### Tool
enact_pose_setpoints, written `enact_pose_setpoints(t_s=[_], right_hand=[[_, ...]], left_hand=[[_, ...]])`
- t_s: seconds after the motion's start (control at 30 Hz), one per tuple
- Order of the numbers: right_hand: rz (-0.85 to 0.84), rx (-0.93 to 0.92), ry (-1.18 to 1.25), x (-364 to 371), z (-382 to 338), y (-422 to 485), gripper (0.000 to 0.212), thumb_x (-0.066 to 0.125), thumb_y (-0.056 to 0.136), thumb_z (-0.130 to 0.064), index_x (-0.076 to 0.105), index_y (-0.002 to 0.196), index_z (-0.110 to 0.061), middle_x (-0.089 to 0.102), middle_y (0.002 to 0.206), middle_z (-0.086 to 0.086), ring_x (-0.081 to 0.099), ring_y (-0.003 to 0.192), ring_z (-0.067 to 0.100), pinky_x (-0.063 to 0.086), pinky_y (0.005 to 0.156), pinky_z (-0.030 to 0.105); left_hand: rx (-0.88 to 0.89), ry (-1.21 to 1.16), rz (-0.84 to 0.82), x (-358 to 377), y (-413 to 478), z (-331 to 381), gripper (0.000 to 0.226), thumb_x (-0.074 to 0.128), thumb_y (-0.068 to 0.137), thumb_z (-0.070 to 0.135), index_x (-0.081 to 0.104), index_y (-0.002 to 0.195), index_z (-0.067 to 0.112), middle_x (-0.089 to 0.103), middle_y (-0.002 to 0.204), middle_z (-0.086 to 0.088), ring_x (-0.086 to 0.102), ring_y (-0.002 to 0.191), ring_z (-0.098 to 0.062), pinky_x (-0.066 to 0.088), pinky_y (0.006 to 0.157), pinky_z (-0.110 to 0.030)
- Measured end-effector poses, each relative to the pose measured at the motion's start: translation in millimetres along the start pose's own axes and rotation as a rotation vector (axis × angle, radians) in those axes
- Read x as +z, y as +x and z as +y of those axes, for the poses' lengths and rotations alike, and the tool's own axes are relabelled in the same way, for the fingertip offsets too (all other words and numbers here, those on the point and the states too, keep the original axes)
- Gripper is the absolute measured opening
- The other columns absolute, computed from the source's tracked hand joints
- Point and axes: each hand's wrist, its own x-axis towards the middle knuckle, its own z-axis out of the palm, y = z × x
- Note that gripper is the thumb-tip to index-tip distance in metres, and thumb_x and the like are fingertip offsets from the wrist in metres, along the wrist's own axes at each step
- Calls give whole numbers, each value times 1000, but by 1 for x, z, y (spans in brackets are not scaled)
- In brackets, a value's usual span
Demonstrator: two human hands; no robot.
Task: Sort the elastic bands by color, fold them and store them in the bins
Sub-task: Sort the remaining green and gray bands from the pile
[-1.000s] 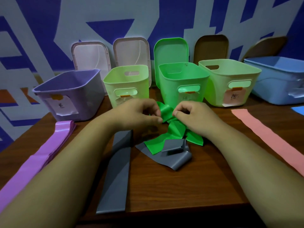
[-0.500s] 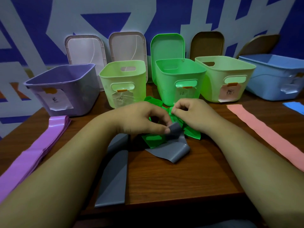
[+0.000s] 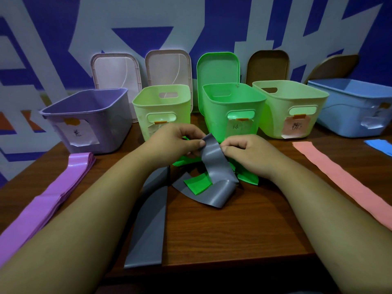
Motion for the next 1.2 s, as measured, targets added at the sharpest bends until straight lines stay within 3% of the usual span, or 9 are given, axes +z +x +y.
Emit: enact_pose_setpoints(t_s=[0.13,0.4,0.53,0.6,0.67,0.73,0.87,1.07,1.2], right_hand=[[-23,-13,34,-1,-1,-1,20,62,105,-26,79,97,-21,77,95,-5,65,90,5,49,86,31],[-74,-31,37,-1,-7,-4,21,63,104,-26,79,103,-13,76,105,9,67,106,25,52,98,39],[-103,-7,14,-2,-8,-6,29,63,106,-38,80,113,-15,77,112,2,68,108,11,50,95,20],[-139,0,12,0,-6,-4,34,61,105,-46,80,110,-18,78,110,-1,69,107,11,50,104,35],[-171,-7,2,1,-4,-2,46,58,99,-61,78,98,-19,77,97,-2,70,99,14,51,101,49],[-207,19,16,1,-2,-1,54,58,93,-69,78,99,-19,78,99,-3,71,101,13,50,101,46],[-235,44,133,2,-3,-2,46,64,93,-63,81,106,-23,81,107,-8,72,109,7,49,102,37],[-90,-11,189,3,-2,0,34,65,92,-48,77,90,-15,74,85,0,61,82,6,44,79,31],[-37,4,306,3,0,3,31,70,100,-35,69,87,-6,65,81,1,57,81,12,41,80,35]], left_hand=[[-32,-74,30,2,0,3,9,73,98,12,79,102,17,76,90,-1,77,86,-25,65,88,-43],[-86,-130,67,6,-1,7,11,73,97,9,79,104,15,77,93,-7,78,84,-21,66,85,-41],[-80,-154,65,6,1,6,14,73,97,9,79,109,11,79,99,-15,79,89,-26,66,86,-41],[-83,-189,61,7,1,7,15,73,97,7,79,110,9,79,100,-16,78,89,-27,66,87,-41],[-79,-243,68,7,0,8,18,72,96,5,78,113,5,77,104,-22,76,92,-29,65,87,-40],[-67,-327,72,8,-1,12,22,70,97,1,75,118,-1,75,108,-27,75,91,-26,65,86,-36],[-53,-422,63,8,-3,18,24,68,98,0,74,121,-1,77,108,-19,76,85,-15,63,79,-25],[-108,-476,55,0,-3,17,20,69,97,4,77,114,9,78,101,-16,72,85,-19,64,81,-30],[-208,-621,-44,-1,-6,20,19,66,101,11,78,113,18,74,113,-19,67,98,-32,62,85,-34]])
